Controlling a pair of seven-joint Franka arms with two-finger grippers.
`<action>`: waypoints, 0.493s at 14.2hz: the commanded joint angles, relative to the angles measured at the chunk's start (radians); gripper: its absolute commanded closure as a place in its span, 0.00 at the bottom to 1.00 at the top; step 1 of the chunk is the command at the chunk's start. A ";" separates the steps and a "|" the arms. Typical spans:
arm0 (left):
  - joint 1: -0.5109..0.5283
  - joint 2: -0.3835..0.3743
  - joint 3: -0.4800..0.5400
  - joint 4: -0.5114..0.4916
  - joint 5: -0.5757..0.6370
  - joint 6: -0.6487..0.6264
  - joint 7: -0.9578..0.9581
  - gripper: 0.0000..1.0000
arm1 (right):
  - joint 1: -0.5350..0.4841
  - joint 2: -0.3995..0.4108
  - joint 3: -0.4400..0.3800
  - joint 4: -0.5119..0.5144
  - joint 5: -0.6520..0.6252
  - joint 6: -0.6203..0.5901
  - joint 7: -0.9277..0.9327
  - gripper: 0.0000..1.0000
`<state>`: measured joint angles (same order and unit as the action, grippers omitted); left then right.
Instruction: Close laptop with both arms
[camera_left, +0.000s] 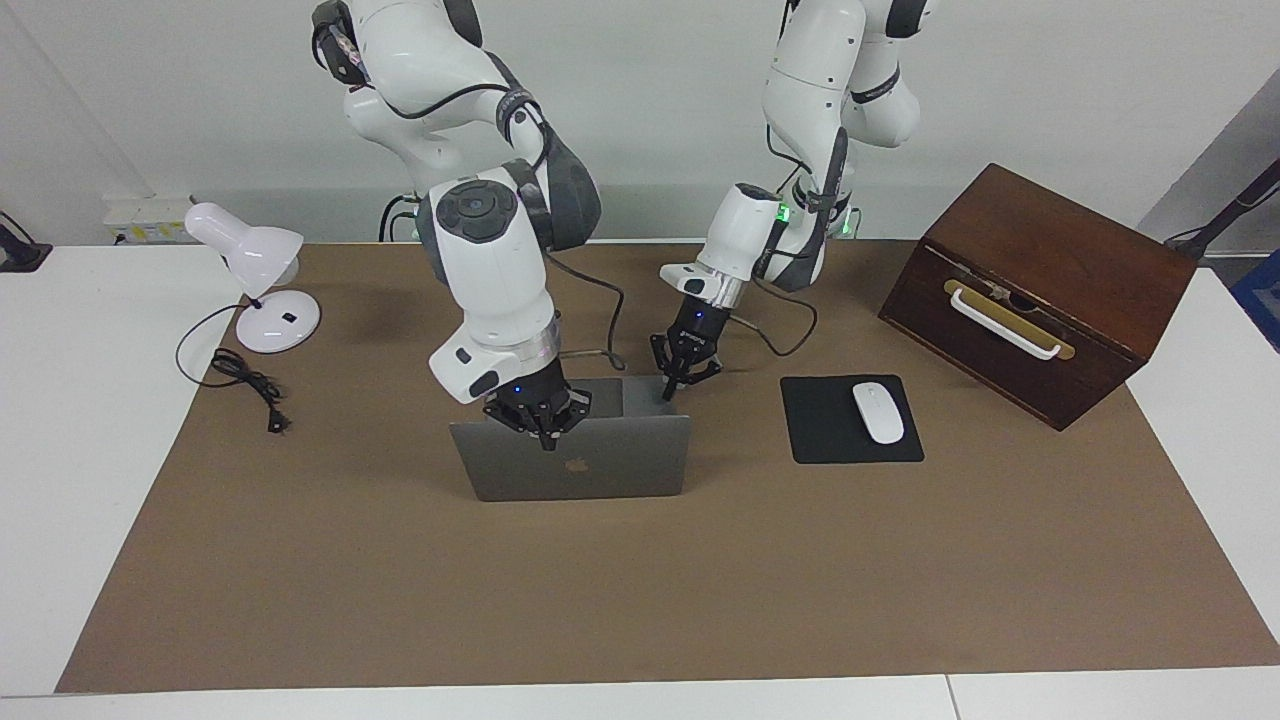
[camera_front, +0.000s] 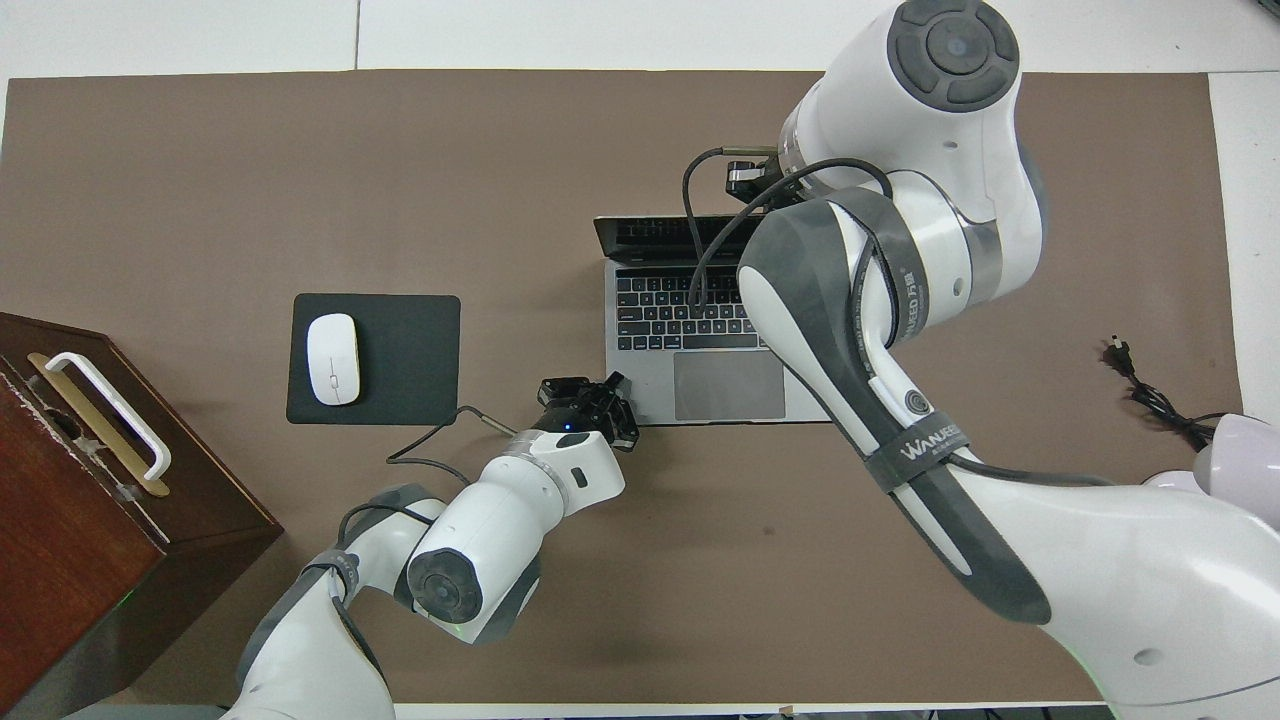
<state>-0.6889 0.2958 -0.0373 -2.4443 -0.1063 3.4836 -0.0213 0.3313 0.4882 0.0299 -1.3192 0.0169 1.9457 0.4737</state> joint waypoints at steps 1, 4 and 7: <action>-0.031 0.014 0.016 0.011 -0.020 0.020 0.004 1.00 | -0.015 -0.017 0.011 -0.029 0.018 -0.002 -0.027 1.00; -0.044 0.013 0.016 -0.008 -0.020 0.020 0.009 1.00 | -0.018 -0.017 0.011 -0.029 0.029 -0.001 -0.036 1.00; -0.047 0.008 0.016 -0.033 -0.020 0.020 0.012 1.00 | -0.018 -0.017 0.011 -0.029 0.048 0.006 -0.036 1.00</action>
<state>-0.7085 0.3004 -0.0368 -2.4508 -0.1063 3.4875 -0.0204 0.3292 0.4882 0.0299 -1.3237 0.0370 1.9445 0.4658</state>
